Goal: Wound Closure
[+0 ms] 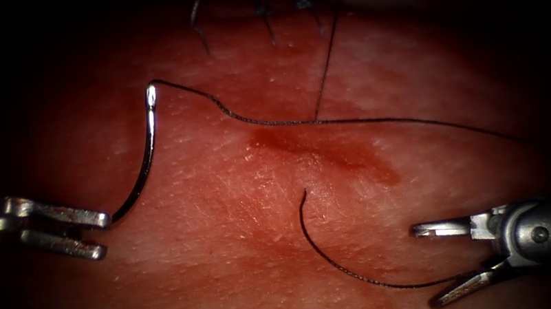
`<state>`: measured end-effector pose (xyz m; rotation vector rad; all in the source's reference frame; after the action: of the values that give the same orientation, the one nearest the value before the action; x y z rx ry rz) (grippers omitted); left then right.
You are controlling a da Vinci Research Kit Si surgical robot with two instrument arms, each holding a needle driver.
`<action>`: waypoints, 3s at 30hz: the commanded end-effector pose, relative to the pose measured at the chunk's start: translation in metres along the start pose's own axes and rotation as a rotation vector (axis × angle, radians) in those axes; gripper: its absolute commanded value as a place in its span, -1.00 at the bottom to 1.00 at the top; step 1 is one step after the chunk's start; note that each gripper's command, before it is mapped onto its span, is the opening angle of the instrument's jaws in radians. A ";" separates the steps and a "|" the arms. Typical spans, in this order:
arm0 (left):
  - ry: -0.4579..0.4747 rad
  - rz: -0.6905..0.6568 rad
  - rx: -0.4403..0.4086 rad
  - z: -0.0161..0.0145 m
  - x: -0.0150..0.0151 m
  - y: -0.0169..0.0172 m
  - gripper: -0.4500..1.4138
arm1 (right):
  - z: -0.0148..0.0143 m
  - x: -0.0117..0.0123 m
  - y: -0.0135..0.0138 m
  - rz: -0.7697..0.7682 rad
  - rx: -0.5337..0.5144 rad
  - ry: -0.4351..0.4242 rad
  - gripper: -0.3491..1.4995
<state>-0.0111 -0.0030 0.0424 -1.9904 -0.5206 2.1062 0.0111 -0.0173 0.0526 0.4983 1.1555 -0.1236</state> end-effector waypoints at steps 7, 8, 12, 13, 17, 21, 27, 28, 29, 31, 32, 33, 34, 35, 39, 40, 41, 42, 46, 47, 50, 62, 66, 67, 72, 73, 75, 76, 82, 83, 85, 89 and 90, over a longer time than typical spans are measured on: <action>0.000 0.001 0.000 0.0006 -0.0005 -0.0002 -1.00 | -0.0004 -0.0015 -0.0003 -0.043 -0.073 -0.309 0.80; 0.000 0.001 0.000 0.0006 -0.0005 -0.0002 -1.00 | -0.0006 -0.0013 0.0003 -0.063 -0.120 -0.337 0.80; 0.000 0.001 0.000 0.0006 -0.0005 -0.0002 -1.00 | -0.0022 -0.0001 0.0035 -0.188 -0.342 -0.510 0.78; 0.000 0.001 0.000 0.0006 -0.0005 -0.0002 -1.00 | -0.0026 0.0003 0.0041 -0.192 -0.364 -0.522 0.69; 0.000 0.001 0.000 0.0006 -0.0005 -0.0002 -1.00 | -0.0026 0.0014 0.0049 -0.176 -0.480 -0.330 0.82; 0.000 0.001 0.000 0.0007 -0.0005 -0.0002 -1.00 | -0.0004 0.0029 0.0049 -0.132 -0.420 -0.164 0.74; 0.000 0.001 0.001 0.0008 -0.0005 -0.0002 -1.00 | 0.0032 0.0040 0.0064 -0.145 -0.403 -0.041 0.74; 0.000 0.001 0.001 0.0008 -0.0005 -0.0002 -1.00 | 0.0038 0.0040 0.0067 -0.148 -0.403 -0.035 0.74; 0.000 0.001 0.002 0.0008 -0.0005 -0.0002 -1.00 | 0.0048 0.0039 0.0069 -0.153 -0.403 -0.034 0.74; 0.000 0.001 0.002 0.0009 -0.0005 -0.0002 -1.00 | 0.0065 0.0037 0.0073 -0.162 -0.399 -0.029 0.74; 0.000 0.001 0.002 0.0009 -0.0005 -0.0002 -1.00 | 0.0073 0.0036 0.0075 -0.161 -0.399 -0.027 0.74; 0.000 0.001 0.003 0.0009 -0.0005 -0.0002 -1.00 | 0.0084 0.0034 0.0078 -0.168 -0.404 -0.026 0.74; 0.000 0.001 0.003 0.0009 -0.0005 -0.0002 -1.00 | 0.0092 0.0031 0.0080 -0.172 -0.401 -0.031 0.74; 0.000 0.001 0.003 0.0009 -0.0005 -0.0002 -1.00 | 0.0098 0.0029 0.0082 -0.171 -0.400 -0.033 0.74; 0.000 0.002 0.003 0.0009 -0.0005 -0.0002 -1.00 | 0.0121 0.0015 0.0087 -0.174 -0.399 -0.042 0.74; 0.000 0.001 0.003 0.0009 -0.0005 -0.0002 -1.00 | 0.0124 0.0012 0.0087 -0.176 -0.399 -0.046 0.74; 0.000 0.001 0.003 0.0009 -0.0005 -0.0002 -1.00 | 0.0125 0.0010 0.0088 -0.172 -0.401 -0.046 0.74; 0.000 0.001 0.003 0.0009 -0.0005 -0.0002 -1.00 | 0.0127 0.0007 0.0088 -0.169 -0.402 -0.046 0.73; 0.000 0.001 0.003 0.0009 -0.0005 -0.0002 -1.00 | 0.0126 0.0000 0.0080 -0.155 -0.388 -0.041 -0.62; 0.000 0.001 0.003 0.0009 -0.0005 -0.0002 -1.00 | 0.0125 0.0000 0.0078 -0.155 -0.380 -0.042 -1.00; 0.000 0.001 0.003 0.0009 -0.0005 -0.0001 -1.00 | 0.0119 0.0004 0.0077 -0.150 -0.399 -0.057 -1.00; 0.000 0.001 0.003 0.0009 -0.0005 -0.0001 -1.00 | 0.0115 0.0041 0.0046 -0.149 -0.366 -0.021 -1.00; 0.000 0.001 0.003 0.0009 -0.0004 -0.0001 -1.00 | 0.0117 0.0070 0.0024 -0.153 -0.327 0.011 -1.00; 0.000 0.001 0.003 0.0009 -0.0004 -0.0001 -1.00 | 0.0117 0.0078 0.0020 -0.152 -0.320 0.013 -1.00; 0.000 0.001 0.003 0.0009 -0.0004 -0.0001 -1.00 | 0.0119 0.0111 -0.0001 -0.173 -0.281 0.014 -1.00; 0.000 0.001 0.003 0.0009 -0.0004 -0.0001 -1.00 | 0.0120 0.0115 -0.0005 -0.180 -0.270 0.009 -1.00; 0.000 0.001 0.003 0.0009 -0.0004 -0.0001 -1.00 | 0.0122 0.0122 -0.0012 -0.187 -0.259 0.006 -1.00; 0.000 0.001 0.002 0.0009 -0.0004 -0.0001 -1.00 | 0.0123 0.0124 -0.0014 -0.189 -0.253 0.010 -1.00; -0.001 0.001 0.005 0.0009 -0.0004 -0.0002 -1.00 | 0.0125 0.0135 -0.0032 -0.205 -0.193 -0.002 -1.00; -0.011 0.015 0.025 0.0010 -0.0002 -0.0007 -1.00 | 0.0126 0.0138 -0.0034 -0.207 -0.190 0.001 -1.00; -0.023 0.024 0.040 0.0010 -0.0001 -0.0010 -1.00 | 0.0126 0.0139 -0.0035 -0.207 -0.190 0.001 -1.00; -0.045 0.067 0.162 0.0020 -0.0005 -0.0039 -1.00 | 0.0124 0.0142 -0.0024 -0.202 -0.192 0.018 -0.47; -0.049 0.069 0.186 0.0025 -0.0008 -0.0047 -1.00 | 0.0123 0.0142 -0.0021 -0.202 -0.199 0.028 -0.16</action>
<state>-0.0139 0.0012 0.0451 -1.8754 -0.2300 2.1664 0.0259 -0.0224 0.0423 0.2100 1.2302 -0.1758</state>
